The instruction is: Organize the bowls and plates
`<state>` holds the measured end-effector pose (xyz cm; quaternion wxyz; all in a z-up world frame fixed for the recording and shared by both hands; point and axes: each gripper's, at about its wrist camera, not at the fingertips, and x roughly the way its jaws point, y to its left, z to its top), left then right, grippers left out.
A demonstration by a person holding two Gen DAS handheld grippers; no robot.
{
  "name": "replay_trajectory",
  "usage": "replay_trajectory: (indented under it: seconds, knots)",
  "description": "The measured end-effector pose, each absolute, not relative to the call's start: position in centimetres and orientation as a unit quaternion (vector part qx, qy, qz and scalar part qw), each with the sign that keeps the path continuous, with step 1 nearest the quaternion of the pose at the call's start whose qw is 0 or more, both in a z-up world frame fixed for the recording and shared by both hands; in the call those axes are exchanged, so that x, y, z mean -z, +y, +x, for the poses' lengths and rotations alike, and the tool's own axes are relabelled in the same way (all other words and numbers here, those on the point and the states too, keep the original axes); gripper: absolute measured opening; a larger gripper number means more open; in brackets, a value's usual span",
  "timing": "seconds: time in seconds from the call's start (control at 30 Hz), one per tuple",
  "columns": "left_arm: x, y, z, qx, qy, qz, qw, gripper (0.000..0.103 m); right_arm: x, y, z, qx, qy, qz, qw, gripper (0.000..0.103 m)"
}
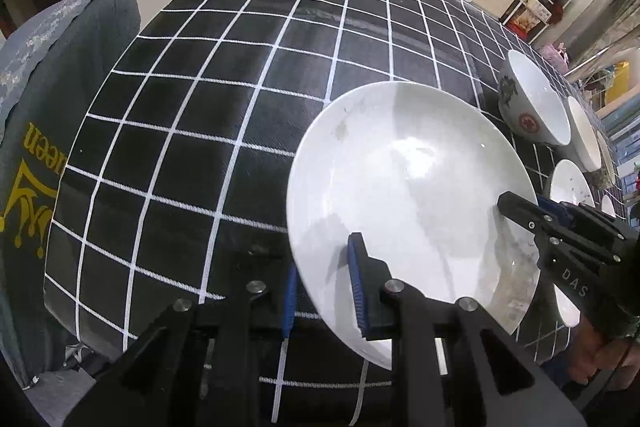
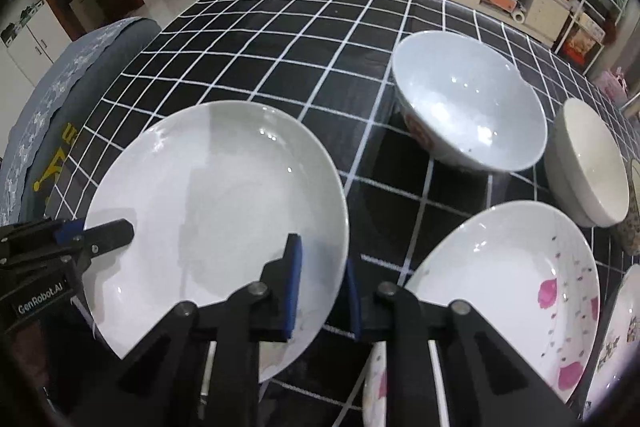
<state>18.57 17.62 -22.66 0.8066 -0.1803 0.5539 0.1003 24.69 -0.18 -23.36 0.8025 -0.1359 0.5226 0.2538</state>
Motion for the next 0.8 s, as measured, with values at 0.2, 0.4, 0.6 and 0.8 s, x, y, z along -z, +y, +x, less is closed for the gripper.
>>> replay_trajectory:
  seconds: [0.2,0.4,0.6,0.8]
  knots:
    - [23.3,17.9,18.9,-0.104,0.559,-0.182,0.802,0.021,23.8,0.1,24.9,-0.251,0.524,-0.137,0.802,0.023]
    - [23.0,17.9,17.8,-0.109,0.562,-0.178,0.8,0.021,23.6,-0.4,24.7,-0.257,0.537,-0.129,0.793,0.023]
    - [21.1,18.0,15.9,-0.13,0.549,-0.174,0.807,0.021,21.0,-2.8,23.6,-0.255,0.521,-0.103,0.808,0.023]
    - [17.8,15.4,15.1,-0.107,0.528,-0.16,0.827,0.021,19.0,-6.5,22.5,-0.233,0.513,-0.083,0.822,0.023]
